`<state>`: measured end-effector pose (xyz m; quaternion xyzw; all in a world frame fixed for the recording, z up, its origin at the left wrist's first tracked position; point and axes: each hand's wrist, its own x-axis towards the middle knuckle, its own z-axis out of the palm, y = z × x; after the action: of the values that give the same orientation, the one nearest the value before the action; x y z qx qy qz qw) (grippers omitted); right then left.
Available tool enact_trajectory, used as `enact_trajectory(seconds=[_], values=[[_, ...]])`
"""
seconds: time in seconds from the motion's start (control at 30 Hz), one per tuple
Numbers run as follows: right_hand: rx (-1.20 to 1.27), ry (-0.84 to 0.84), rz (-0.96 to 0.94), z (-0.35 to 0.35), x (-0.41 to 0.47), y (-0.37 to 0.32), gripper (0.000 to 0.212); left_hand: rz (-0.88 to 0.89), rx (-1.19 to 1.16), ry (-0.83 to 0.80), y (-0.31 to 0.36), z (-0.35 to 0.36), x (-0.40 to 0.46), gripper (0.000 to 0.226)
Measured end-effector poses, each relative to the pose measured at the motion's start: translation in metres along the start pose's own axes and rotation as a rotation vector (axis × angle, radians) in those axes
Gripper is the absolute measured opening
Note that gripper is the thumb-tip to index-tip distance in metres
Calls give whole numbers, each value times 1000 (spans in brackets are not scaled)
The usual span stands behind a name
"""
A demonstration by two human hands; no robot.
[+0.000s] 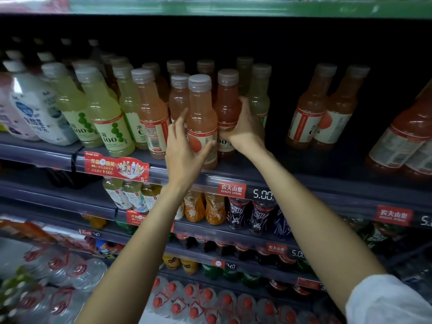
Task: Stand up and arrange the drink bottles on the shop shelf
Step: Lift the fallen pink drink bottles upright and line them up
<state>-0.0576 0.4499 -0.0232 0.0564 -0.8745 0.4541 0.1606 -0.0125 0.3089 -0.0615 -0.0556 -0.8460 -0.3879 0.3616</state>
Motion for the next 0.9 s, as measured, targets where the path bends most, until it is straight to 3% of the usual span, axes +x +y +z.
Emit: enact_trajectory(seconds=[0.17,0.27,0.4,0.5,0.6,0.67,0.77,0.9], values=[[31,231,-29,-11,-37,11,88,9,21,25,0,4,-2,84],[124,330,15,-34,-58,20,87,-17,48,122,7,9,-11,80],[118,379,54,-80,-71,37,84,249,-69,314,31,21,-28,51],[-25,405,94,-111,-65,54,81,415,-178,112,59,45,-30,41],[-158,389,147,-137,-55,70,80,290,-224,-293,87,86,-26,60],[-229,368,162,-147,-50,79,82,193,-280,-478,98,113,-21,75],[-275,370,157,-153,-42,90,84,59,-360,-648,109,142,-12,81],[-296,396,159,-157,-32,101,84,56,-413,-703,115,163,-9,71]])
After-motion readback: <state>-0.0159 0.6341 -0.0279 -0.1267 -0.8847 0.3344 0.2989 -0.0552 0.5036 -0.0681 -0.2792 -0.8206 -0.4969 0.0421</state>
